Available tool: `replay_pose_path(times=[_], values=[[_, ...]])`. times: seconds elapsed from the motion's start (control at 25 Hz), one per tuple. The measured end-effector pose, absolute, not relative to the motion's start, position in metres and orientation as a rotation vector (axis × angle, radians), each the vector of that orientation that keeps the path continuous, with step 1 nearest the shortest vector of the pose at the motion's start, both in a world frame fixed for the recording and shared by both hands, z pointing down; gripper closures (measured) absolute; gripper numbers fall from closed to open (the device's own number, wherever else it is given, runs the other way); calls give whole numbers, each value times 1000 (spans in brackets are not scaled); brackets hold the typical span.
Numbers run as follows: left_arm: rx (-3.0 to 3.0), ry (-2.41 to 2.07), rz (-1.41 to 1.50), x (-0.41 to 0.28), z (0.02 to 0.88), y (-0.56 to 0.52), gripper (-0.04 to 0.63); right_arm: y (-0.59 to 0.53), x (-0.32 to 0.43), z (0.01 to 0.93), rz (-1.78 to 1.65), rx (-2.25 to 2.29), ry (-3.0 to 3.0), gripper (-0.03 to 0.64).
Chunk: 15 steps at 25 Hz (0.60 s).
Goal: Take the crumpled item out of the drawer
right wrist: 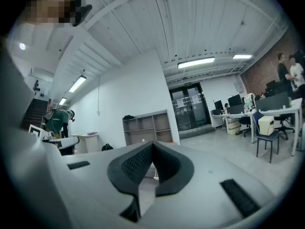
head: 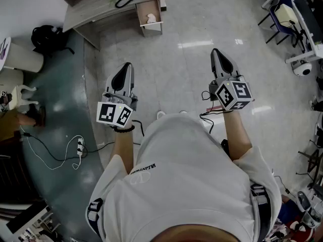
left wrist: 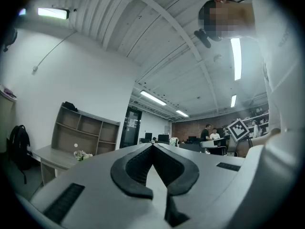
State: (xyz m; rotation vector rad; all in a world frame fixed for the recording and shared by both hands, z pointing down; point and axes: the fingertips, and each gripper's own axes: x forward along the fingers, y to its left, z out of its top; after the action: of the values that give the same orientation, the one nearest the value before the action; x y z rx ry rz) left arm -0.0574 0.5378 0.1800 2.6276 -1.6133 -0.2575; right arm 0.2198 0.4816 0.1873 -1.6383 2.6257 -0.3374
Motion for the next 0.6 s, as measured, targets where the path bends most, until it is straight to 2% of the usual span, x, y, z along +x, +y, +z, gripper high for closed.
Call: replay_pose_path(times=[0.6], values=[[2616,-1605,-290,-78,184,535,595,472,204,187,-361,-1667,2609,615]])
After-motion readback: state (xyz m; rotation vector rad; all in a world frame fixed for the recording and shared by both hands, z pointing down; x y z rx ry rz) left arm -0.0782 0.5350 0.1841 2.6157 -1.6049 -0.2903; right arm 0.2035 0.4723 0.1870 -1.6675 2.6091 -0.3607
